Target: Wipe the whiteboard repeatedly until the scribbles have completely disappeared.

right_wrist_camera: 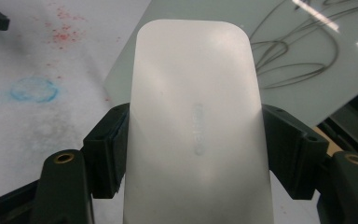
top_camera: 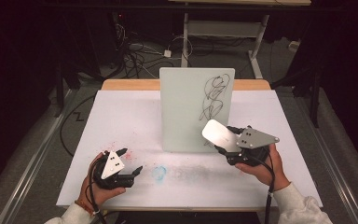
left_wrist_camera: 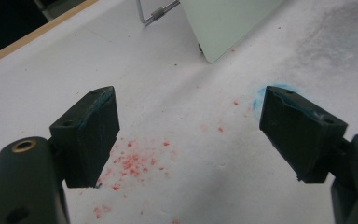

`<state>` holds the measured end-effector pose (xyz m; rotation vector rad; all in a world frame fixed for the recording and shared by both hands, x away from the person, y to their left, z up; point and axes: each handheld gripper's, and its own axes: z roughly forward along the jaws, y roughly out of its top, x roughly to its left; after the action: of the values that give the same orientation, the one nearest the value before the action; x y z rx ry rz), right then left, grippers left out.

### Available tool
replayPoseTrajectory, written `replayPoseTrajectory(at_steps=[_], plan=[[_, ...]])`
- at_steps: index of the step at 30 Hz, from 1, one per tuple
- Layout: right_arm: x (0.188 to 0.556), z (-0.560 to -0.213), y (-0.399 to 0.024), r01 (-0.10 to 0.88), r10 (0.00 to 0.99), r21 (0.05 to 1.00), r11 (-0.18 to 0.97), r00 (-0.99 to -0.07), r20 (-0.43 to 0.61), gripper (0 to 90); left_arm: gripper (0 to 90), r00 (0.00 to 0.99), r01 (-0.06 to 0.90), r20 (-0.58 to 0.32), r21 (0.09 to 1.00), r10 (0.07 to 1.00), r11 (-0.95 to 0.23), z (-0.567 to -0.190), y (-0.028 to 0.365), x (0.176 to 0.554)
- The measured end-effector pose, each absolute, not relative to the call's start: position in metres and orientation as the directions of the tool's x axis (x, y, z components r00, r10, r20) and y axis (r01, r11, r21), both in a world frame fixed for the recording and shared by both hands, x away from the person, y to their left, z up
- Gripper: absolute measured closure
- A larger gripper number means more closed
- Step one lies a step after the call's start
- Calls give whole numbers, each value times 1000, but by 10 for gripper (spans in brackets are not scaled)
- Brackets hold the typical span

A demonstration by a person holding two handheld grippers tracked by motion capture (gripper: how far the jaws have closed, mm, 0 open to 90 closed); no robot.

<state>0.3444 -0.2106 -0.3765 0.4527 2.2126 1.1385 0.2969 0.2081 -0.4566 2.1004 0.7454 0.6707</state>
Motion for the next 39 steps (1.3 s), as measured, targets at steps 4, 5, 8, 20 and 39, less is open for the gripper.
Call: replayPoseTrajectory(at_steps=[4,5,8,20,39], plan=[[344,-371,-215,6,586,833,553,-713,-384,312,192,691,273,218,804,690,-528,-456,206,295],[344,-369,-216,-6,596,836,549,-698,-396,312,192,691,273,218,804,690,-528,-456,206,295],[344,-363,-220,-19,631,846,532,-657,-412,312,192,690,275,215,805,691,-525,-456,207,294],[358,-348,-221,-63,707,844,532,-515,-484,312,192,693,277,211,804,689,-525,-457,205,295],[380,-320,-203,-118,741,820,560,-371,-560,312,192,695,278,208,805,688,-524,-457,206,295]])
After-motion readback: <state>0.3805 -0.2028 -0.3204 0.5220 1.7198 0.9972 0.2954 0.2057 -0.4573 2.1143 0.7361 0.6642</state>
